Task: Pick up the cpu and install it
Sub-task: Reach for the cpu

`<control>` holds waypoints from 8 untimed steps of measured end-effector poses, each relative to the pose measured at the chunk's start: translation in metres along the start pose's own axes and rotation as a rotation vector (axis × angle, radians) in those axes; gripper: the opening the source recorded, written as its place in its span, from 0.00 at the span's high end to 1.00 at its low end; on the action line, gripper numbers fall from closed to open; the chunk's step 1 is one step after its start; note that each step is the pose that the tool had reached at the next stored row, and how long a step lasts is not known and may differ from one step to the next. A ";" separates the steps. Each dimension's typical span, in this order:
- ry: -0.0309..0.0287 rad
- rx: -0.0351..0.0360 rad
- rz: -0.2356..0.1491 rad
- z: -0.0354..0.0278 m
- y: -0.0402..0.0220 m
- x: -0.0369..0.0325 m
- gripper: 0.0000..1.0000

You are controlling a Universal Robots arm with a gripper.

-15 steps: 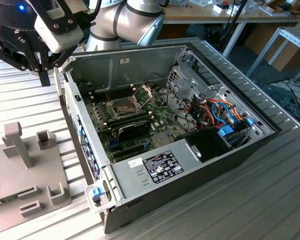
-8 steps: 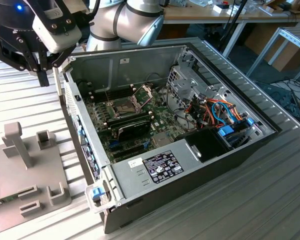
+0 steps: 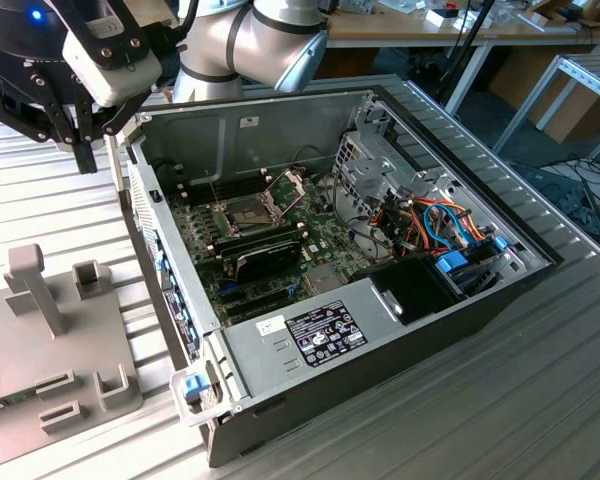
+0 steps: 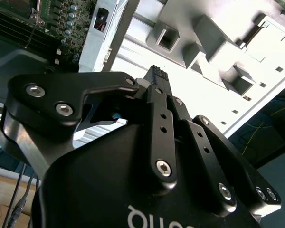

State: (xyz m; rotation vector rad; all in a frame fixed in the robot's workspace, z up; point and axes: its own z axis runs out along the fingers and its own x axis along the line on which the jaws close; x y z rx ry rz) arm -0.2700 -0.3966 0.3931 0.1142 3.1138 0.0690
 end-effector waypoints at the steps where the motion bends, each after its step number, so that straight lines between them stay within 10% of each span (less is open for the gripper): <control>1: 0.0000 0.0001 0.000 0.0000 0.0000 0.0005 0.89; 8: 0.0000 0.0001 0.000 -0.0003 -0.0008 0.0106 0.89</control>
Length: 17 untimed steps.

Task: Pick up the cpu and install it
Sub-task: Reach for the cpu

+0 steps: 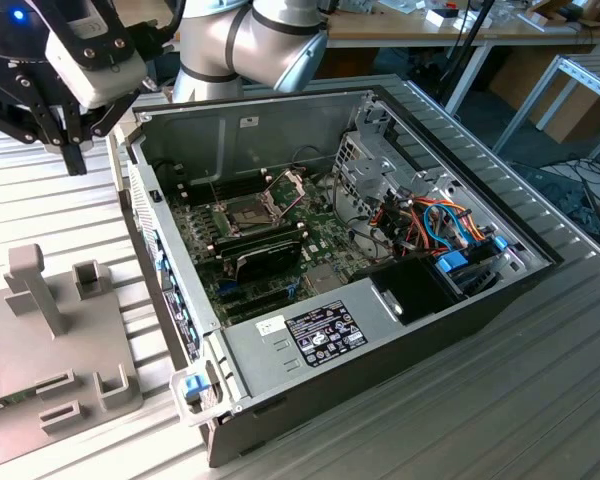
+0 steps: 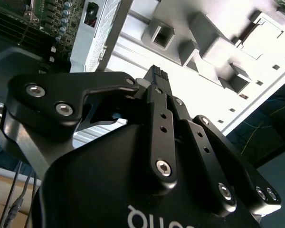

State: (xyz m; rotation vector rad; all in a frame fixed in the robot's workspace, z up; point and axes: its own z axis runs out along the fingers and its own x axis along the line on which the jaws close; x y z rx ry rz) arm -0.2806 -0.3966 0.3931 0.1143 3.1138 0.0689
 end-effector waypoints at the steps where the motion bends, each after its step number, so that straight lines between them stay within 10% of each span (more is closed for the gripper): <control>1: -0.0001 -0.0001 0.000 0.0000 -0.0001 0.0014 0.89; 17: -0.0006 -0.0001 0.000 -0.0007 -0.0023 0.0312 0.89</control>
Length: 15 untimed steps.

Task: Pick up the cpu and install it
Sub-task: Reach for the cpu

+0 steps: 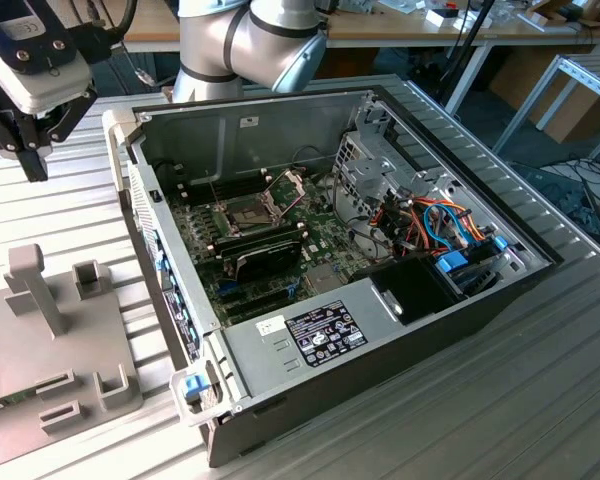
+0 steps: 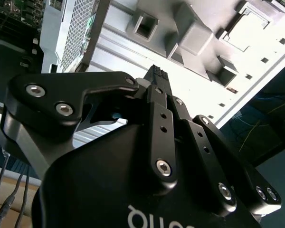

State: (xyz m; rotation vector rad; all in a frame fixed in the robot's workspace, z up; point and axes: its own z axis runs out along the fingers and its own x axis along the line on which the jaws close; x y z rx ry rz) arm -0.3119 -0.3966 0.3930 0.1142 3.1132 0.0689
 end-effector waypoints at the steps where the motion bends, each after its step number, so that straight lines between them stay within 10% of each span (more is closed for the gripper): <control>1: -0.0001 0.0000 0.000 0.0000 -0.0001 0.0008 0.89; 15: -0.0001 0.0000 0.000 -0.0001 -0.0004 0.0049 0.89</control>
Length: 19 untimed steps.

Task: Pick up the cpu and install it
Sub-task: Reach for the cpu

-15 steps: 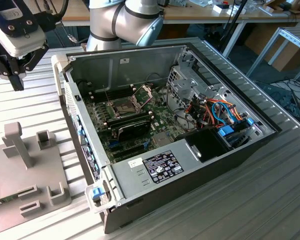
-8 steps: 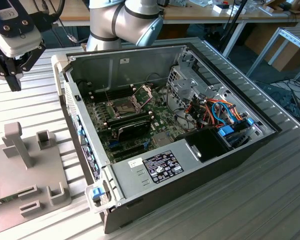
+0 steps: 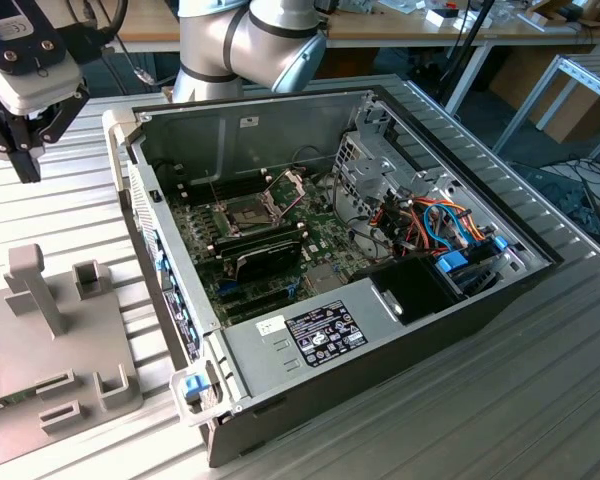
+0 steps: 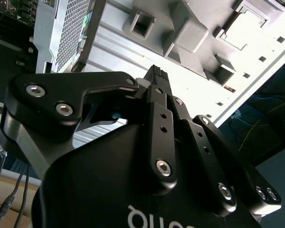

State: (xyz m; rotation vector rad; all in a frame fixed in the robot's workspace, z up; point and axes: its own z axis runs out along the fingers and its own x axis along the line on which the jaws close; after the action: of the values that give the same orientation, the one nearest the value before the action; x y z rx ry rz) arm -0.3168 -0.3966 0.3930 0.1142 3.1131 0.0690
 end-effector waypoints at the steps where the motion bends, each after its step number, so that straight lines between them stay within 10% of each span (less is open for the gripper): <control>1: 0.0001 0.0001 0.000 0.0000 0.0000 0.0004 0.89; 19: 0.0001 0.0001 0.000 -0.0004 -0.0010 0.0141 0.89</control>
State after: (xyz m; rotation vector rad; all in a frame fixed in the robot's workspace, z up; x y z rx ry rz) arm -0.3309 -0.3966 0.3930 0.1142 3.1132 0.0689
